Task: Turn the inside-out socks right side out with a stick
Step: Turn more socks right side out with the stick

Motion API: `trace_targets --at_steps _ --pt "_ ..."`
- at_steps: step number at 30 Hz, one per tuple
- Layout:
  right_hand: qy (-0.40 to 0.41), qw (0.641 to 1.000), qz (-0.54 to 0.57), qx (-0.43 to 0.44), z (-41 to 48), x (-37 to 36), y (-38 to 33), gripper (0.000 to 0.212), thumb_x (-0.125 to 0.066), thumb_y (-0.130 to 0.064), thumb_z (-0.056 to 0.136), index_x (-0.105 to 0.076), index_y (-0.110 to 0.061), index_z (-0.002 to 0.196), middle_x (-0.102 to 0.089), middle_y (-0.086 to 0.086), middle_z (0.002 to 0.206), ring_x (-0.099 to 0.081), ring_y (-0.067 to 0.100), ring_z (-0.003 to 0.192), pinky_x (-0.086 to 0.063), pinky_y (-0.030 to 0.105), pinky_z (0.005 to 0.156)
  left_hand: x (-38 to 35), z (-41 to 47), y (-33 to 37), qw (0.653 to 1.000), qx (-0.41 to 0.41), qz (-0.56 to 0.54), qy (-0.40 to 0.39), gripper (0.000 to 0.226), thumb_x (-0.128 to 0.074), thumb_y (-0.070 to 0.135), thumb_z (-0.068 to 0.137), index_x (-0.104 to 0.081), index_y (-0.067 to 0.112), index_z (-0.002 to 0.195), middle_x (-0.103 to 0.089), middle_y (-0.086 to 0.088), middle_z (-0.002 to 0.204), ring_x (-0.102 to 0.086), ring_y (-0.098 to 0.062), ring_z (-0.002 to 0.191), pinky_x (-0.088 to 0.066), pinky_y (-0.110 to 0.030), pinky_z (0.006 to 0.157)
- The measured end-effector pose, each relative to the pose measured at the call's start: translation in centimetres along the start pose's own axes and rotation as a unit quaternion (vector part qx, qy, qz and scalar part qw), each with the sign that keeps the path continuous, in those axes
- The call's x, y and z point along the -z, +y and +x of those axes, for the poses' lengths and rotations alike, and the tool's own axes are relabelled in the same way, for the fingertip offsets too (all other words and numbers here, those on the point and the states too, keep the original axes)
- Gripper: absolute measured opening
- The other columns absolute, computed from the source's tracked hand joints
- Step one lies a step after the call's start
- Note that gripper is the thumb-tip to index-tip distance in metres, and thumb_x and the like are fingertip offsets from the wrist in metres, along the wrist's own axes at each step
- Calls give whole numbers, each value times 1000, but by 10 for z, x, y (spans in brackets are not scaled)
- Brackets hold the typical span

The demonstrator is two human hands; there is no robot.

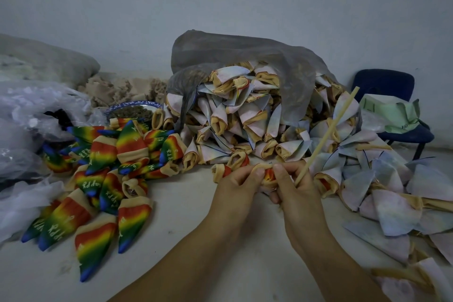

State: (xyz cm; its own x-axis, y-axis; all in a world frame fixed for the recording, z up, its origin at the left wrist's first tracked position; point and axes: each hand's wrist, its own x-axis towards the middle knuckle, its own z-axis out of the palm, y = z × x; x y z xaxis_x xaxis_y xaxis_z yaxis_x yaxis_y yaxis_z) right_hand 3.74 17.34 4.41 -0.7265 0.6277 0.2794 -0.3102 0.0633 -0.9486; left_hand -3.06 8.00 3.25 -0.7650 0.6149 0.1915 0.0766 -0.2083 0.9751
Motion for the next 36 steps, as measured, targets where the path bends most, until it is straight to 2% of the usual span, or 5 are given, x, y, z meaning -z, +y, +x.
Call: trace_targets --at_steps 12,20,23,28,36 --pt "-40 989 126 -67 1 -3 -3 20 -50 -24 93 -58 -19 76 -53 -7 52 -42 2 43 -36 16 41 7 3 4 982 56 -150 -101 44 -46 33 99 -64 -2 118 -67 -18 100 -64 -23 90 -50 -33 91" --pt "-45 995 83 -28 4 13 -3 19 -51 -37 86 -63 -23 80 -55 -3 55 -40 4 42 -38 17 43 11 4 7 979 -22 199 20 10 -64 41 91 -62 52 91 -53 33 103 -53 12 91 -41 -1 68" --pt "-33 999 -17 17 3 13 -3 18 -51 -43 85 -62 -34 74 -56 -2 62 -46 9 51 -41 18 48 11 3 4 995 6 103 10 16 -63 28 95 -68 43 94 -72 22 87 -66 4 73 -49 -8 64" --pt "-36 996 -59 48 0 11 1 17 -54 -40 82 -59 -25 79 -54 -9 57 -49 2 54 -42 11 52 10 0 12 995 53 -80 -8 27 -62 14 93 -81 33 86 -77 4 99 -72 -11 97 -54 -16 79" --pt "11 991 -111 72 2 6 9 20 -48 -48 82 -55 -29 87 -60 -9 78 -53 -3 65 -45 12 59 4 3 9 996 26 -42 69 32 -57 22 98 -76 41 82 -72 15 94 -69 -6 94 -54 -23 84"
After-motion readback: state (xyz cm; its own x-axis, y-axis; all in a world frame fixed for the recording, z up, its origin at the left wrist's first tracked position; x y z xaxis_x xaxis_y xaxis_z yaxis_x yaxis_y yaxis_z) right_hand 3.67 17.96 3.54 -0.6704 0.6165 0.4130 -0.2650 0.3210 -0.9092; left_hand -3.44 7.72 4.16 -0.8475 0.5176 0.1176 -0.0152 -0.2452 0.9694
